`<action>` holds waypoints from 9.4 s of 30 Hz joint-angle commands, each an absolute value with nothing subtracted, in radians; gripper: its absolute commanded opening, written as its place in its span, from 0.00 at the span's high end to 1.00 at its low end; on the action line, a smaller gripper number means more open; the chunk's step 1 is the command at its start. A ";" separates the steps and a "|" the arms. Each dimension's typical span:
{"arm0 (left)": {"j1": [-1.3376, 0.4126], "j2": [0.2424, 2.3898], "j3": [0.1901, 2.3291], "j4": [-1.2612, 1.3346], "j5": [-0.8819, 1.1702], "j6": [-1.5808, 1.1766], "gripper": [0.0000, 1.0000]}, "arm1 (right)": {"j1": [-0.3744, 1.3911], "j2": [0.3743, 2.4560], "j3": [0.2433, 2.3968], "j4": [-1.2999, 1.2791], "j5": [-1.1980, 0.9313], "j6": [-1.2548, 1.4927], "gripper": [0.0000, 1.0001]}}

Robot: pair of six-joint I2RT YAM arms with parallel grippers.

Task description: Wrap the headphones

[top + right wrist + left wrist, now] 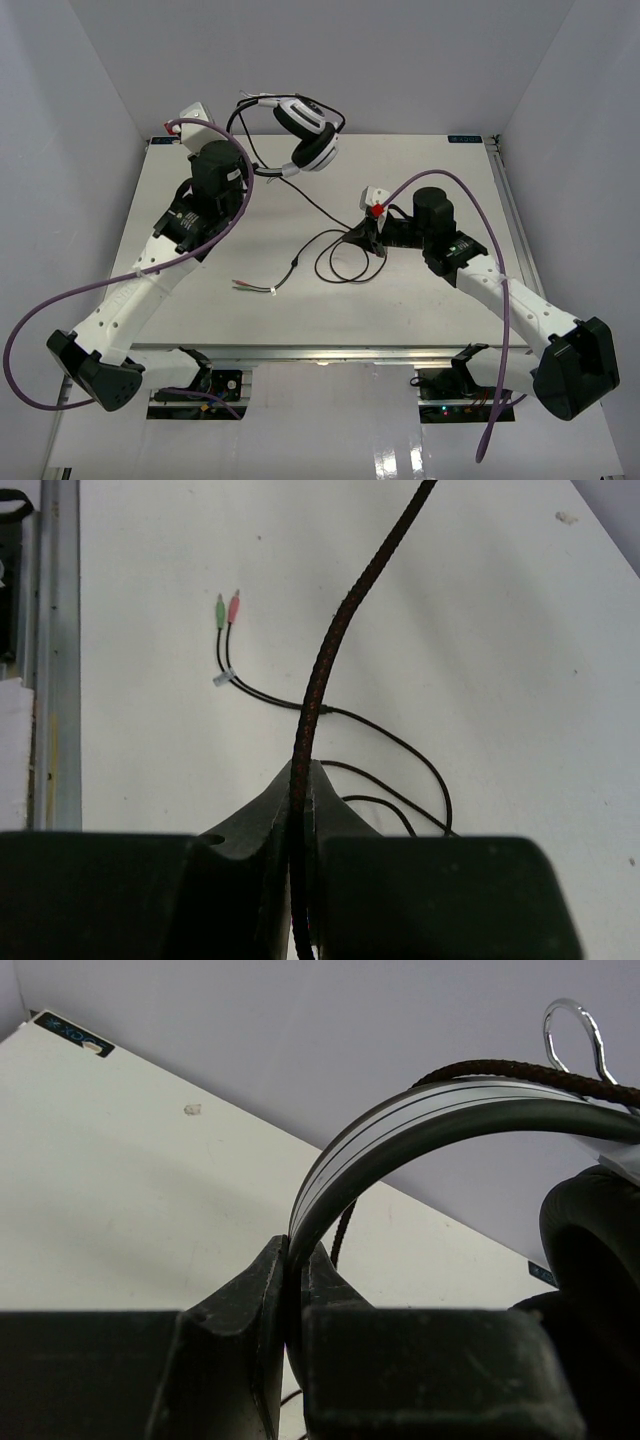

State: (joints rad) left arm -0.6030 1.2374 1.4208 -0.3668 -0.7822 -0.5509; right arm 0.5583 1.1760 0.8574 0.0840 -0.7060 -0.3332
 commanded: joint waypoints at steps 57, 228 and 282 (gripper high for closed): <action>-0.567 1.212 1.273 -0.371 0.259 -0.234 1.00 | 0.344 1.484 1.081 0.156 -0.965 -0.399 0.80; -0.609 1.279 1.600 -0.343 -0.206 -0.787 1.00 | 0.529 1.525 0.719 1.123 -1.142 0.302 0.57; -0.506 1.110 1.035 -0.159 0.317 -0.151 1.00 | 0.482 1.489 1.190 -0.023 -0.514 -0.473 0.90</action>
